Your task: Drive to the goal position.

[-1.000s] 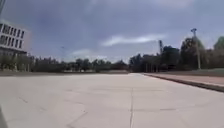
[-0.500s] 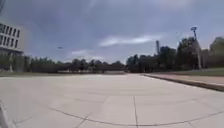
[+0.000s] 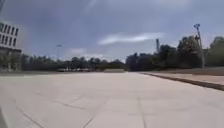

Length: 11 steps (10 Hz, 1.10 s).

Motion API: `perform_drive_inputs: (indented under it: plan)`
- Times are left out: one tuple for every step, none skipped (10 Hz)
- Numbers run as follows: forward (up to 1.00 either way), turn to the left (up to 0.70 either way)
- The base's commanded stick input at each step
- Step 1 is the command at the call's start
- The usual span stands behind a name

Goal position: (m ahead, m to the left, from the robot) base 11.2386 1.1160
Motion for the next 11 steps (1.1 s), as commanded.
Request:
perform_drive_inputs:
  plan:
    - [1.0, 0.0]
    - [1.0, -0.28]
    - [1.0, -0.23]
    - [1.0, 0.0]
    - [1.0, 0.0]
    - [1.0, 0.0]
    - [1.0, 0.0]
    - [1.0, 0.0]
    - [1.0, 0.0]
    - [1.0, 0.0]
    - [1.0, 0.0]
